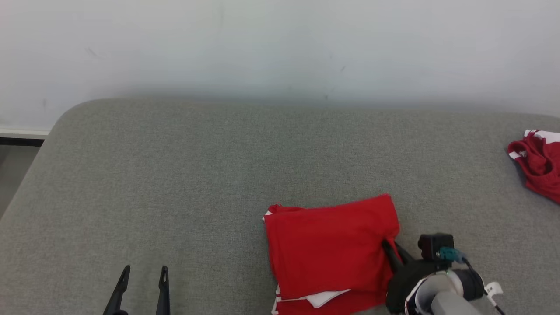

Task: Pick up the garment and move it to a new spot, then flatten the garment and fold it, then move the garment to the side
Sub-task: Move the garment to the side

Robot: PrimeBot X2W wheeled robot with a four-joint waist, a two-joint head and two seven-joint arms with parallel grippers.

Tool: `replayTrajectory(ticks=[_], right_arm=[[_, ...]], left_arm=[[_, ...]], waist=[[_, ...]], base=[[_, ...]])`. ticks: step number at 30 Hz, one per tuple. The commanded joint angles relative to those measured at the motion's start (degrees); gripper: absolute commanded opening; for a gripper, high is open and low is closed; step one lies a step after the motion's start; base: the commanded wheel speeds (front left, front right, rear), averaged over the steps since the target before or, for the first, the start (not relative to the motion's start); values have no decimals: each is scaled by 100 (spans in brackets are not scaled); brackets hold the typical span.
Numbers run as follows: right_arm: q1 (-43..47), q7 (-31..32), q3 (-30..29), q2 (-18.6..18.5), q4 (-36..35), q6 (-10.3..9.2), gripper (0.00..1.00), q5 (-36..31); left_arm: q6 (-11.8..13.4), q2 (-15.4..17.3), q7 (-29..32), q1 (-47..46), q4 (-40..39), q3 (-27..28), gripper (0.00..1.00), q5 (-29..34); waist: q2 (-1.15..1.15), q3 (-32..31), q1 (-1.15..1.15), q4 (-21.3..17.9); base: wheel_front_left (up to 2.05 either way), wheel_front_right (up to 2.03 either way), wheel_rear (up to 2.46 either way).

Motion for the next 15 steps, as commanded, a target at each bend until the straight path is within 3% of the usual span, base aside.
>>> replayTrajectory(ticks=[1, 11, 15], right_arm=[[-206, -42, 66, -55, -22, -17, 0, 44], [-1533, -36, 443, -851, -88, -17, 0, 286], [-2092, -11, 530, -1353, -197, -17, 0, 356]], left_arm=[[22, -20, -16, -87, -30, -13, 100, -16], [19, -50, -16, -480, -184, -53, 100, -16], [25, -54, -16, -744, -343, -88, 100, 42]], waist=[[0, 124, -1, -61], [0, 912, -1, -308], [0, 1389, -1, -474]], base=[[0, 0, 0], [0, 0, 0], [0, 0, 0]])
